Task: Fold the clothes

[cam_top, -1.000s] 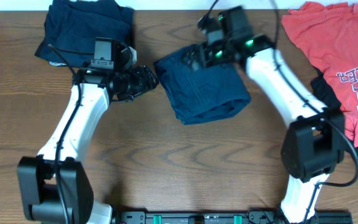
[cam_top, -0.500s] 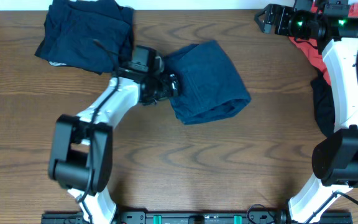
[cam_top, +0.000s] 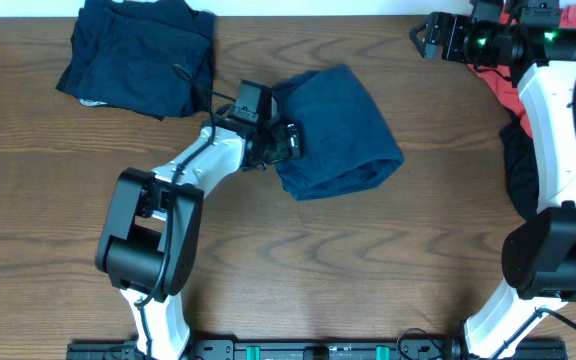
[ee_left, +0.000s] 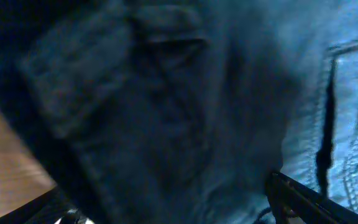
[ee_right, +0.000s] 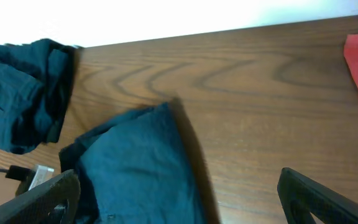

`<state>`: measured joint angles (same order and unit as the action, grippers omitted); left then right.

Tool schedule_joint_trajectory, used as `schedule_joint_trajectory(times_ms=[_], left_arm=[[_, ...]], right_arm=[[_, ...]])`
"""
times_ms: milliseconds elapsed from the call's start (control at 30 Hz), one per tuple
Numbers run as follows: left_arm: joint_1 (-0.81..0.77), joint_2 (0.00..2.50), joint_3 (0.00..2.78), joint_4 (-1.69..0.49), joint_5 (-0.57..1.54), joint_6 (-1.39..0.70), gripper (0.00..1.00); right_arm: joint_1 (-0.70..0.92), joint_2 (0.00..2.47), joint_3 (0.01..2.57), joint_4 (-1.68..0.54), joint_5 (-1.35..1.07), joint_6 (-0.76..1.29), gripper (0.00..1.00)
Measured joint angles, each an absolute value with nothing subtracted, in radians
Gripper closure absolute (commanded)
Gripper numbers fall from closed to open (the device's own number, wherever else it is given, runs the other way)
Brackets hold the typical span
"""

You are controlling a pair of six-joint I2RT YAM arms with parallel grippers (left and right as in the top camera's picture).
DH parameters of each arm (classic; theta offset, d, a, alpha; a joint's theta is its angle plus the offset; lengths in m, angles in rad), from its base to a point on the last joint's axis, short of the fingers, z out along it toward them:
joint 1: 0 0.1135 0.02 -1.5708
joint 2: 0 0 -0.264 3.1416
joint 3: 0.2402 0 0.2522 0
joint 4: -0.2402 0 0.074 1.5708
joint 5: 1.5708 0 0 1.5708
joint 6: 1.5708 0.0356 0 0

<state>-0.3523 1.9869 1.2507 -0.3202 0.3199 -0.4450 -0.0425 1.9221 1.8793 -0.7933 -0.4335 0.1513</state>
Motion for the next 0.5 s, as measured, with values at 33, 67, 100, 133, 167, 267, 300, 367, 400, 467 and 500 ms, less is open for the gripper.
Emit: schedule_joint_trajectory(times_ms=[33,67,100,133,167,267,300,367,400,467,500], left_arm=[[-0.359,1.988,1.251,-0.311,0.316,-0.445,0.09],[-0.364,1.991,1.251,-0.302,0.313,-0.445,0.08],[-0.372,1.995,1.252,-0.290,0.310,-0.445,0.09],[-0.377,1.997,1.253,-0.281,0.309,-0.445,0.09],[-0.382,2.001,1.254,-0.270,0.307,-0.445,0.09],[-0.393,2.014,1.260,-0.237,0.307,-0.445,0.09],[-0.397,2.018,1.263,-0.231,0.306,-0.445,0.09],[-0.406,2.027,1.271,-0.223,0.303,-0.445,0.14],[-0.411,2.031,1.275,-0.218,0.301,-0.446,0.21],[-0.423,2.041,1.279,-0.204,0.297,-0.445,0.61],[-0.428,2.045,1.280,-0.205,0.297,-0.449,0.78]], right_arm=[[-0.043,1.922,1.879,-0.794,-0.430,0.150,0.01],[-0.043,1.922,1.879,-0.796,-0.429,0.149,0.01],[-0.043,1.922,1.879,-0.797,-0.428,0.149,0.01],[-0.043,1.922,1.879,-0.797,-0.426,0.149,0.01],[-0.043,1.922,1.879,-0.797,-0.426,0.149,0.01],[-0.043,1.922,1.879,-0.798,-0.426,0.149,0.01],[-0.043,1.922,1.879,-0.801,-0.425,0.149,0.01],[-0.043,1.922,1.879,-0.804,-0.425,0.148,0.01],[-0.043,1.922,1.879,-0.805,-0.424,0.149,0.01],[-0.043,1.922,1.879,-0.807,-0.422,0.149,0.01],[-0.043,1.922,1.879,-0.810,-0.421,0.149,0.01]])
